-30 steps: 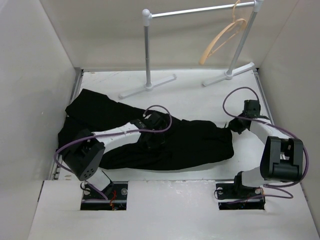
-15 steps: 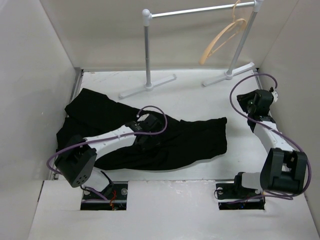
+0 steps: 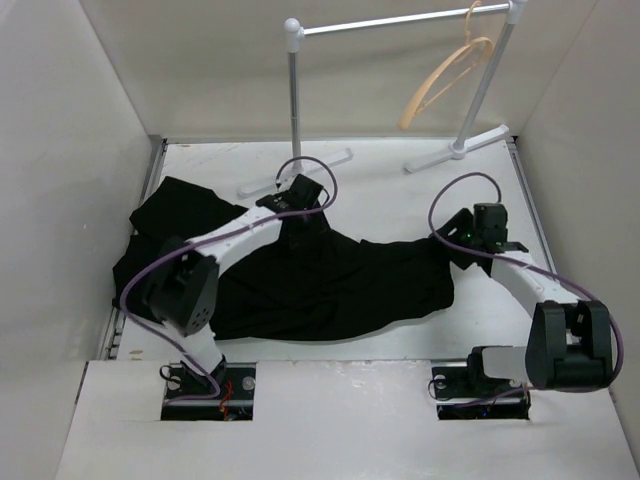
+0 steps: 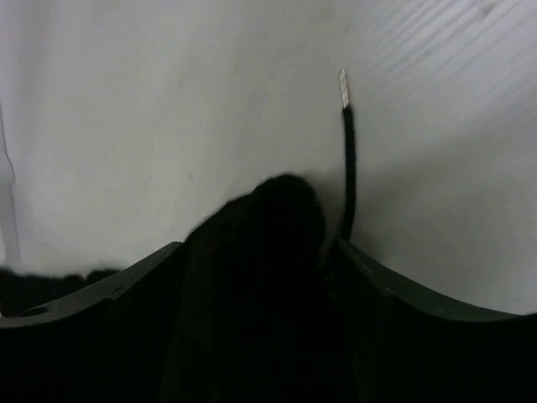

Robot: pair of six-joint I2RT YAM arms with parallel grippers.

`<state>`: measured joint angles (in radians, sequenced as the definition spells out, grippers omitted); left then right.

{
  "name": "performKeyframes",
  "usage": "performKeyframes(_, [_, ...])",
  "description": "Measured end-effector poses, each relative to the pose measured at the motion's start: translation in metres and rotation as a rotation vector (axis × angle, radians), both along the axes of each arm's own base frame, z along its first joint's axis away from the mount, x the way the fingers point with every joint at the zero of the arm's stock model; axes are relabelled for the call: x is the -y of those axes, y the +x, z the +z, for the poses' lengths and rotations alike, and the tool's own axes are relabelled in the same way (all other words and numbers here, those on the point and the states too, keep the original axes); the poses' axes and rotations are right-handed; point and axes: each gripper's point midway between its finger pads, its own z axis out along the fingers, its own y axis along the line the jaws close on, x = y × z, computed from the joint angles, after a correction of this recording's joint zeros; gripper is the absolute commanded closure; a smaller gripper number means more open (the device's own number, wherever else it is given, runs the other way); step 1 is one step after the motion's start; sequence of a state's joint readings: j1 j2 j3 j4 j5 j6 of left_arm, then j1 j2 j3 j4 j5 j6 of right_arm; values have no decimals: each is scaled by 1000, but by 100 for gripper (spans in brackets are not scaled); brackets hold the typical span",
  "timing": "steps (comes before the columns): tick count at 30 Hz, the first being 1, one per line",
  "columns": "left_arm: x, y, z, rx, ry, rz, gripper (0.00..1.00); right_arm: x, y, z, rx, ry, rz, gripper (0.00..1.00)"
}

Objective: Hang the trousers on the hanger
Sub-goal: Flatten out the trousers at the center of the board.

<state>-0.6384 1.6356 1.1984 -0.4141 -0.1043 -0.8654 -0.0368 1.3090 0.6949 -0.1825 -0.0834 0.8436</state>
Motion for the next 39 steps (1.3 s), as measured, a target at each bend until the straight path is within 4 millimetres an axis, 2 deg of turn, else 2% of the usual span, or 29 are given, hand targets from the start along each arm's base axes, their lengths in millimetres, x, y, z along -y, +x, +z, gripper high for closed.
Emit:
performKeyframes(2, [1, 23, -17, -23, 23, 1, 46, -20, -14, -4, -28, -1, 62, 28])
performKeyframes(4, [3, 37, -36, -54, 48, -11, 45, -32, -33, -5, -44, -16, 98, 31])
performKeyframes(7, [14, 44, -58, -98, 75, -66, 45, -35, -57, 2, -44, -48, 113, 53])
performKeyframes(10, [34, 44, -67, -114, 85, -140, 47, -34, -76, 6, -43, -69, 114, 78])
performKeyframes(11, [41, 43, -69, -113, 87, -164, 51, -35, -83, 4, -54, -66, 111, 82])
performKeyframes(14, [56, 39, -72, -110, 96, -217, 77, -38, -108, -1, -103, -52, 108, 83])
performKeyframes(16, [61, 35, -75, -109, 106, -243, 89, -48, -129, 1, -125, -33, 128, 81])
performKeyframes(19, [60, 35, -77, -105, 120, -246, 96, -71, -162, 9, -135, 11, 210, 73])
performKeyframes(22, [52, 43, -76, -93, 137, -216, 98, -97, -197, 6, -174, 61, 328, 70])
performKeyframes(23, [47, 47, -76, -87, 142, -199, 99, -103, -210, 2, -200, 69, 366, 64])
performKeyframes(25, [35, 58, -73, -76, 147, -150, 99, -114, -235, -8, -269, 78, 441, 47])
performKeyframes(27, [18, 73, -65, -57, 144, -87, 98, -119, -254, -15, -326, 58, 506, 28])
performKeyframes(28, [9, 81, -60, -45, 142, -50, 97, -120, -260, -16, -340, 46, 533, 22])
performKeyframes(31, [-21, 103, -38, 7, 134, 45, 90, -117, -258, -12, -337, 30, 528, 18])
performKeyframes(34, [-48, 119, -14, 71, 113, 125, 81, -110, -232, 4, -258, 57, 436, 27])
performKeyframes(36, [-61, 117, -6, 90, 110, 155, 77, -102, -212, 12, -206, 82, 352, 28])
performKeyframes(39, [-70, 104, -8, 80, 115, 164, 73, -90, -182, 20, -152, 102, 259, 27])
